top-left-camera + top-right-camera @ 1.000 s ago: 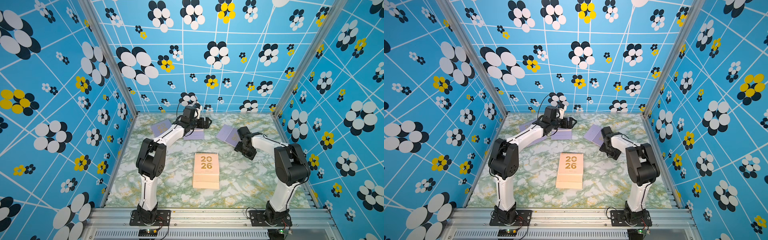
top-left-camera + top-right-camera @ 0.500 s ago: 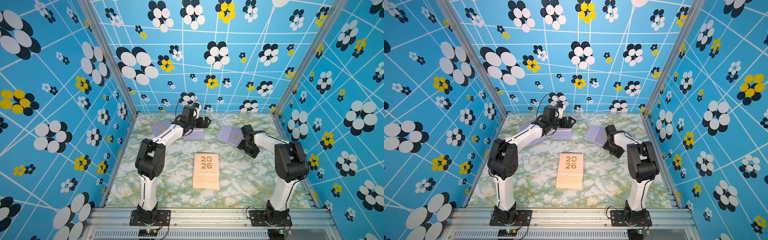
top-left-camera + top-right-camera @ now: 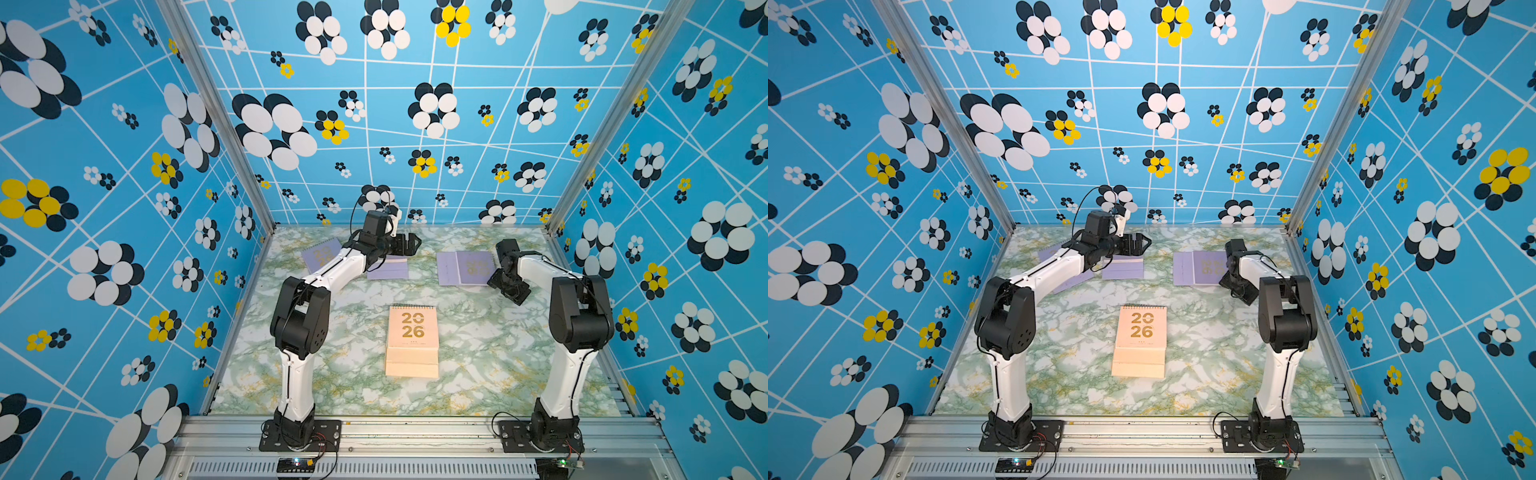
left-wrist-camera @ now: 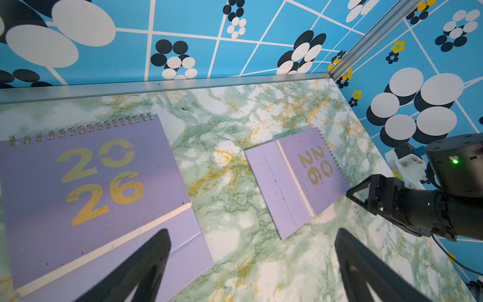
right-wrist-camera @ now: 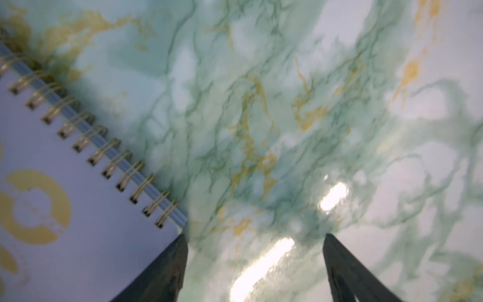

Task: Stack the calendars
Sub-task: Adjust the calendar at the center of the board.

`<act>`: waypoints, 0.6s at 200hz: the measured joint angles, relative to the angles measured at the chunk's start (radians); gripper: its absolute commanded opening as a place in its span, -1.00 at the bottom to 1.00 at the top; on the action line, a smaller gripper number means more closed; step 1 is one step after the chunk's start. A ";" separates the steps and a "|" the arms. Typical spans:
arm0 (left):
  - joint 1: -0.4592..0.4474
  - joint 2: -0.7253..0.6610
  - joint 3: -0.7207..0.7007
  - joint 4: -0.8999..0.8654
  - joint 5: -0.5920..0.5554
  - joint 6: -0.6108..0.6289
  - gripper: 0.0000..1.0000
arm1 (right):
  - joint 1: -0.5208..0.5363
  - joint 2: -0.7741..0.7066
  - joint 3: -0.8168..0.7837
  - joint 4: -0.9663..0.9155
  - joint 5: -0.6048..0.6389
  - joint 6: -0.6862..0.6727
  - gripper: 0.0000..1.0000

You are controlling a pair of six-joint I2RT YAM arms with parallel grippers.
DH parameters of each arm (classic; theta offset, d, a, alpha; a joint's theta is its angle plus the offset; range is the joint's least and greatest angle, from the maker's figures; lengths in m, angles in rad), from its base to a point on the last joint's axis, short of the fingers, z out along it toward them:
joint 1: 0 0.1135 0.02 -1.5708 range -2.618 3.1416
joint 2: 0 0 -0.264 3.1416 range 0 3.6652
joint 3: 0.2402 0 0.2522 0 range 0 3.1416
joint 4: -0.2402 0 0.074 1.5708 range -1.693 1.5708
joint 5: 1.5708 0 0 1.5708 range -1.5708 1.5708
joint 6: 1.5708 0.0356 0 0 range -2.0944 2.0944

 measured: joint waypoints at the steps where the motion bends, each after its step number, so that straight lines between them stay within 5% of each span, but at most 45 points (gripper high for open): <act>1: 0.000 0.000 0.000 0.000 0.000 0.000 0.99 | -0.001 0.002 0.002 0.000 0.000 -0.001 0.66; 84: 0.000 -0.001 0.000 -0.011 -0.001 0.008 0.99 | -0.019 0.034 0.154 -0.035 0.002 -0.090 0.65; 120: 0.000 -0.012 0.000 -0.035 -0.012 0.027 0.99 | 0.013 0.056 0.394 -0.083 0.003 -0.156 0.65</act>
